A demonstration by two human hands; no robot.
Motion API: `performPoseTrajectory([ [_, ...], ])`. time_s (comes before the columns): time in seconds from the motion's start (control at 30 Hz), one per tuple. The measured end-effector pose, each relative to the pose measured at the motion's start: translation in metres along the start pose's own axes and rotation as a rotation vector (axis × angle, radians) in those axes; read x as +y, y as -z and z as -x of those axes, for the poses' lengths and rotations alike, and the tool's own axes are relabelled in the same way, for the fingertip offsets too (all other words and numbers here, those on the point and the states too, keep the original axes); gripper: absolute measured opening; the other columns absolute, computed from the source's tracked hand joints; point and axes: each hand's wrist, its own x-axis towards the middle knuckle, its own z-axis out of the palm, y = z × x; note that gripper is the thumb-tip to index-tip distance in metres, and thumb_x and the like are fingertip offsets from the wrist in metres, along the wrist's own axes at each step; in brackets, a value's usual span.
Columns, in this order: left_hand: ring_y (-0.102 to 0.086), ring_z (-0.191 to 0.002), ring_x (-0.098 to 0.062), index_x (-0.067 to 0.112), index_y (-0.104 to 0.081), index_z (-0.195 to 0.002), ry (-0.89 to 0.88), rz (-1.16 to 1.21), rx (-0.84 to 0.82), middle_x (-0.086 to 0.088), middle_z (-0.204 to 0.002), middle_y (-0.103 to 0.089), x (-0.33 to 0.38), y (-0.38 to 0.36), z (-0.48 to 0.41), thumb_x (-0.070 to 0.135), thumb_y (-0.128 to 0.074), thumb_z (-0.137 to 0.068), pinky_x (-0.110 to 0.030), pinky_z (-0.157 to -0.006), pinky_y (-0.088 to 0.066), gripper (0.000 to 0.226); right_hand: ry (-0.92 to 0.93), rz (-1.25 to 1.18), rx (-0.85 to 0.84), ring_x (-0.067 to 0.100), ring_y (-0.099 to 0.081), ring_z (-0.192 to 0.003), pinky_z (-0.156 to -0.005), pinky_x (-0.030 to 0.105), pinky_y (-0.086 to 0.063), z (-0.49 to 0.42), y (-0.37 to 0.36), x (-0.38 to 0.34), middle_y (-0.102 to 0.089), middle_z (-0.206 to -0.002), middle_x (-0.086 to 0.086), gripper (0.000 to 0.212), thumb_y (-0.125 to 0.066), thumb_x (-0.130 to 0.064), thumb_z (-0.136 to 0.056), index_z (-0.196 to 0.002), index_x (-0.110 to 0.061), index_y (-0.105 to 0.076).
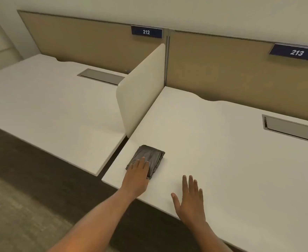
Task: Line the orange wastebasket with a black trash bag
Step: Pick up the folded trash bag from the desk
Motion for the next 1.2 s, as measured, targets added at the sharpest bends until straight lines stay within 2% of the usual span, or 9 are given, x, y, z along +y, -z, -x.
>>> performPoseTrajectory([
  [0.27, -0.035, -0.145, -0.03, 0.012, -0.03, -0.155, -0.101, -0.032, -0.02, -0.011, -0.162, -0.031, -0.015, -0.02, -0.029, 0.037, -0.055, -0.098, -0.043, -0.117, -0.031, 0.067, -0.026, 0.069, -0.041, 0.023, 0.028, -0.149, -0.118, 0.042, 0.021, 0.009, -0.032, 0.009, 0.031, -0.163, 0.002, 0.081, -0.022, -0.064, -0.098, -0.159, -0.025, 0.013],
  [0.47, -0.053, -0.131, -0.031, 0.01, -0.039, -0.15, -0.189, -0.099, 0.002, -0.014, -0.156, -0.043, -0.02, -0.022, -0.035, 0.025, -0.051, -0.099, -0.043, -0.106, -0.042, 0.054, -0.022, 0.051, -0.07, 0.025, 0.027, -0.152, -0.123, 0.045, 0.015, 0.012, -0.026, 0.006, 0.033, -0.162, 0.004, 0.08, -0.02, -0.061, -0.099, -0.159, -0.022, 0.016],
  [0.53, -0.061, -0.12, -0.032, 0.009, -0.048, -0.143, -0.212, -0.1, 0.041, -0.014, -0.148, -0.052, -0.021, -0.021, -0.036, 0.015, -0.051, -0.096, -0.043, -0.1, -0.046, 0.048, -0.03, 0.036, -0.068, 0.025, 0.027, -0.152, -0.123, 0.045, 0.015, 0.013, -0.024, 0.004, 0.031, -0.163, 0.004, 0.079, -0.021, -0.06, -0.1, -0.159, -0.021, 0.014],
  [0.63, -0.068, -0.097, -0.03, 0.009, -0.063, -0.121, -0.233, -0.054, 0.099, -0.011, -0.12, -0.069, -0.021, -0.015, -0.036, 0.01, -0.051, -0.094, -0.04, -0.085, -0.048, 0.03, -0.033, 0.045, -0.081, 0.024, 0.027, -0.152, -0.124, 0.045, 0.014, 0.013, -0.023, 0.004, 0.032, -0.163, 0.003, 0.078, -0.02, -0.06, -0.1, -0.159, -0.022, 0.013],
  [0.73, -0.066, -0.076, -0.029, 0.009, -0.069, -0.099, -0.169, 0.071, 0.179, -0.009, -0.093, -0.073, -0.022, -0.004, -0.038, 0.005, -0.051, -0.093, -0.033, -0.066, -0.04, 0.02, -0.037, 0.043, -0.09, 0.024, 0.027, -0.151, -0.124, 0.046, 0.012, 0.013, -0.022, 0.004, 0.032, -0.163, 0.003, 0.078, -0.019, -0.061, -0.1, -0.159, -0.023, 0.015],
  [0.8, -0.065, -0.069, -0.033, 0.007, -0.068, -0.088, -0.102, 0.191, 0.241, -0.01, -0.083, -0.071, -0.024, 0.006, -0.041, 0.002, -0.051, -0.092, -0.034, -0.062, -0.041, 0.018, -0.037, 0.038, -0.096, 0.024, 0.026, -0.152, -0.125, 0.047, 0.01, 0.013, -0.02, 0.003, 0.03, -0.164, 0.003, 0.078, -0.02, -0.061, -0.1, -0.159, -0.023, 0.013],
  [0.9, -0.067, -0.072, -0.032, 0.009, -0.07, -0.094, -0.019, 0.33, 0.322, -0.007, -0.087, -0.073, -0.029, 0.031, -0.047, 0.011, -0.048, -0.095, -0.041, -0.066, -0.053, 0.022, -0.043, 0.034, -0.108, 0.025, 0.023, -0.153, -0.126, 0.047, 0.007, 0.014, -0.015, 0.002, 0.027, -0.166, 0.004, 0.077, -0.02, -0.061, -0.1, -0.16, -0.023, 0.011],
  [1.03, -0.061, -0.073, -0.018, 0.015, -0.07, -0.096, 0.07, 0.505, 0.407, 0.0, -0.087, -0.072, -0.036, 0.067, -0.053, 0.015, -0.052, -0.093, -0.032, -0.064, -0.051, 0.018, -0.053, 0.015, -0.134, 0.025, 0.02, -0.154, -0.126, 0.047, 0.004, 0.015, -0.006, -0.003, 0.023, -0.167, 0.004, 0.076, -0.022, -0.061, -0.101, -0.161, -0.023, 0.007],
  [1.2, -0.06, -0.069, -0.016, 0.018, -0.071, -0.094, 0.154, 0.669, 0.469, 0.006, -0.076, -0.067, -0.041, 0.103, -0.05, 0.015, -0.054, -0.089, -0.026, -0.064, -0.047, 0.018, -0.078, -0.001, -0.183, 0.027, 0.01, -0.156, -0.126, 0.048, -0.001, 0.012, 0.011, -0.011, 0.014, -0.169, 0.005, 0.076, -0.026, -0.061, -0.101, -0.162, -0.022, -0.003],
])
